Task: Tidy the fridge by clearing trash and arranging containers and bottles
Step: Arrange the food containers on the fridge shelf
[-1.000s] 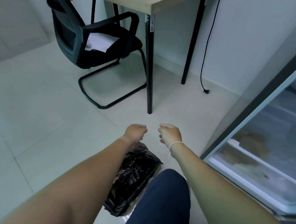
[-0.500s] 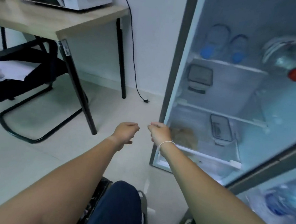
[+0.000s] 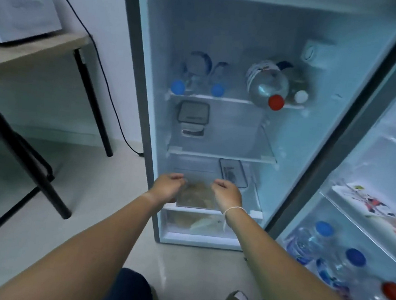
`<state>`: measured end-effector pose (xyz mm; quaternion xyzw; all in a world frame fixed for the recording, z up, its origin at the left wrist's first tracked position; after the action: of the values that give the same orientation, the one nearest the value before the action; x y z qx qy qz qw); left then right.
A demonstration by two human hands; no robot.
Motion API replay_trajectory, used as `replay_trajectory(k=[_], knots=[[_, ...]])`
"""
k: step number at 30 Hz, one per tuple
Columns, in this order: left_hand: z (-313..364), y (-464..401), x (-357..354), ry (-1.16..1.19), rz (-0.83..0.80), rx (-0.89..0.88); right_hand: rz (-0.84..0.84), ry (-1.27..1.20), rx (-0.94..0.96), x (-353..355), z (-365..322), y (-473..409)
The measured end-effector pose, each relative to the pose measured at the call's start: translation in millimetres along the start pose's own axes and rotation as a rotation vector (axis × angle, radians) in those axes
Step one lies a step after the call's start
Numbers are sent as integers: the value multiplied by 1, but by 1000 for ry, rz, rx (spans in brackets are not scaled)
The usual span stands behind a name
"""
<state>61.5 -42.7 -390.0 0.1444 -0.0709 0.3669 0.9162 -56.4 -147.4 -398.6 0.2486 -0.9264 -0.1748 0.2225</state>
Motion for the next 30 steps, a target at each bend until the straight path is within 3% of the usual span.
replay_trajectory(k=[20, 30], knots=[[47, -2, -3, -43, -30, -112, 42, -73, 25, 26, -20, 0], [29, -17, -11, -61, -58, -67, 51, -86, -7, 26, -6, -17]])
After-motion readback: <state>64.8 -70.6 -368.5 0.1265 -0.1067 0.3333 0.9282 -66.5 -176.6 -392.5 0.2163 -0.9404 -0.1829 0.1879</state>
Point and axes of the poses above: each hand's wrist, its own y-axis away from the middle knuckle, its own x-axis out of the back of the hand, z = x × y, the point moved 4 cm from there along -y, towards the middle knuckle, and after that the axes turned 10 degrees about -x, right-handed, at the moved point
